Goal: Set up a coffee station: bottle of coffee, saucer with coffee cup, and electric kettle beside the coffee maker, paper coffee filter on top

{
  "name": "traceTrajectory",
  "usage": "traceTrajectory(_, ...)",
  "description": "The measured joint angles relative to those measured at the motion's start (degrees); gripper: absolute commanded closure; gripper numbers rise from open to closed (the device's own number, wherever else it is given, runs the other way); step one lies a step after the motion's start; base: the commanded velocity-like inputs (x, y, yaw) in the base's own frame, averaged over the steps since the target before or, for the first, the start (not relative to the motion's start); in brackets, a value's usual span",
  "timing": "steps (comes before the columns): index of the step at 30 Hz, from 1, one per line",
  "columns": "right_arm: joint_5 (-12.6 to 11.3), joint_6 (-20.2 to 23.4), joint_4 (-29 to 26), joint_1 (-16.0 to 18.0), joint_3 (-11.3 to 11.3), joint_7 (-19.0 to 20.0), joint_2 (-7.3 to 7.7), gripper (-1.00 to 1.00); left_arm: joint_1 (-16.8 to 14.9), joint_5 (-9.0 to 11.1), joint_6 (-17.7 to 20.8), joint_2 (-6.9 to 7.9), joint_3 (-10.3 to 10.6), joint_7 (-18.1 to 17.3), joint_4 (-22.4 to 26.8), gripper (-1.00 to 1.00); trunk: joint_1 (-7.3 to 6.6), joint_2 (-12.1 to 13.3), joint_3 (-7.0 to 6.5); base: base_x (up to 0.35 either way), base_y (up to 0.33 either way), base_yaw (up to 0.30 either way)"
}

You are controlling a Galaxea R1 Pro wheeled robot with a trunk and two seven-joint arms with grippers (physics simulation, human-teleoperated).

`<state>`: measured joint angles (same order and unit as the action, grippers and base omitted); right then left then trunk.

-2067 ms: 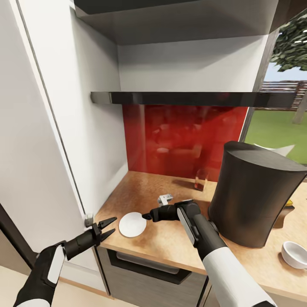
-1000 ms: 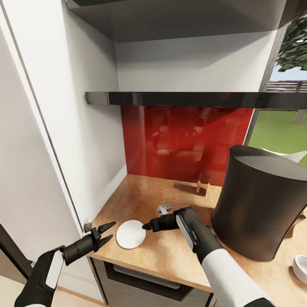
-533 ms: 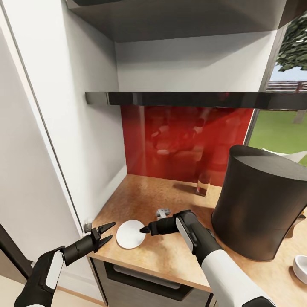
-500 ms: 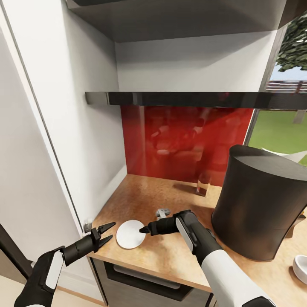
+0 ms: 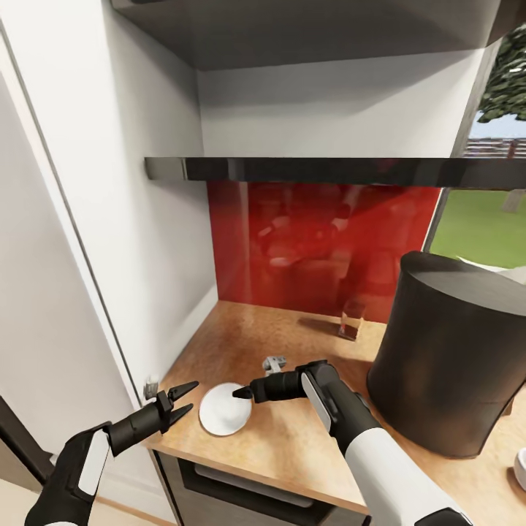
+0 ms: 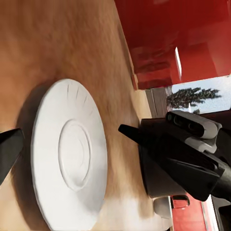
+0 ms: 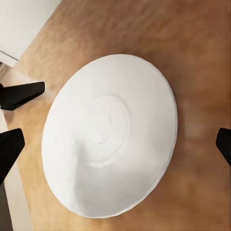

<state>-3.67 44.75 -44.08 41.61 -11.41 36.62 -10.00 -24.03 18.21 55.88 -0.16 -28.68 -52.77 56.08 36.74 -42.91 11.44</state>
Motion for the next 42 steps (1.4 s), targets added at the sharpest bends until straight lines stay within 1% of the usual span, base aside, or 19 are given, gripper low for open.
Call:
traceTrajectory(4, 0.0, 0.0, 0.1, 0.0, 0.0, 0.0, 0.00, -1.00, 0.0, 0.0, 0.0, 0.00, 0.0, 0.0, -0.3, -1.00, 0.01, 0.0, 0.00, 0.028, 0.012, 0.000)
traceTrajectory(5, 0.0, -0.6, 1.2, 0.0, 0.0, 0.0, 0.00, -1.00, 0.0, 0.0, 0.0, 0.00, 0.0, 0.0, -0.7, -1.00, 0.01, 0.0, 0.00, 0.057, 0.007, 0.000)
traceTrajectory(9, -0.1, -2.2, 2.3, 0.0, 0.0, 0.0, 0.00, -1.00, 0.0, 0.0, 0.0, 0.00, 0.0, 0.0, -0.8, -1.00, 0.00, 0.0, 0.00, 0.088, 0.038, 0.000)
traceTrajectory(13, -0.1, -2.8, 2.9, 0.0, 0.0, 0.0, 0.00, -1.00, 0.2, -0.1, 0.0, 0.00, 0.0, 0.1, -0.9, -1.00, 0.01, 0.0, 0.00, 0.026, 0.015, 0.000)
traceTrajectory(14, -0.1, -2.9, 3.0, 0.0, -0.1, 0.0, 0.00, -1.00, 0.7, 0.1, 0.0, 0.00, 0.0, 0.8, -0.9, -1.00, 0.01, 0.0, 0.00, 0.006, 0.003, 0.000)
traceTrajectory(16, -0.1, -2.9, 3.3, 0.0, -0.1, 0.0, 0.00, -1.00, 1.1, 1.2, 0.3, -0.01, -0.1, 1.9, -0.9, -1.00, 0.01, 0.0, -0.01, 0.003, 0.002, 0.000)
traceTrajectory(17, -0.1, -2.9, 3.7, 0.0, -0.1, 0.0, 0.00, -1.00, 1.2, 1.4, 0.4, -0.01, -0.1, 2.8, -0.9, -1.00, 0.01, 0.0, -0.01, 0.001, 0.001, 0.000)
traceTrajectory(20, -0.2, -3.0, 4.6, 0.0, -0.1, 0.1, 0.00, -1.00, 1.3, 1.3, 0.4, -0.04, -0.1, 3.7, -0.9, -1.00, 0.01, 0.0, -0.01, 0.000, 0.000, 0.000)
traceTrajectory(25, -0.6, -3.5, 5.2, 0.1, 0.0, 0.3, 0.00, -1.00, 1.3, 1.3, 0.3, -0.06, -0.1, 4.1, -1.1, -1.00, 0.01, 0.0, -0.03, 0.000, 0.000, 0.000)
traceTrajectory(29, -0.6, -3.5, 5.1, 0.0, -0.1, 0.4, 0.00, -1.00, 1.3, 1.2, 0.3, -0.69, 0.0, 4.2, -1.1, -1.00, 0.01, 0.0, -0.02, 0.000, 0.000, 0.000)
traceTrajectory(32, -0.6, -3.5, 5.3, 0.0, -0.1, 1.2, 0.00, -1.00, 1.3, 1.2, 0.3, -0.82, 0.0, 4.2, -1.1, -1.00, 0.01, 0.0, -0.02, 0.000, 0.000, 0.000)
traceTrajectory(34, -0.7, -3.9, 5.9, 0.0, -0.1, 2.4, 0.00, -1.00, 1.3, 1.2, 0.3, -0.83, 0.0, 4.2, -1.1, -1.00, 0.01, 0.0, -0.02, 0.000, 0.000, 0.000)
traceTrajectory(38, -0.8, -6.8, 7.7, 0.0, -0.1, 4.3, 0.00, -1.00, 1.3, 1.2, 0.3, -0.84, 0.0, 4.2, -1.1, -1.00, 0.01, 0.0, -0.02, 0.000, 0.000, 0.000)
traceTrajectory(42, -0.8, -7.7, 8.3, 0.0, -0.1, 4.6, 0.00, -1.00, 1.3, 1.1, 0.3, -0.93, 0.0, 4.2, -1.1, -1.00, 0.01, 0.0, -0.02, 0.000, 0.000, 0.000)
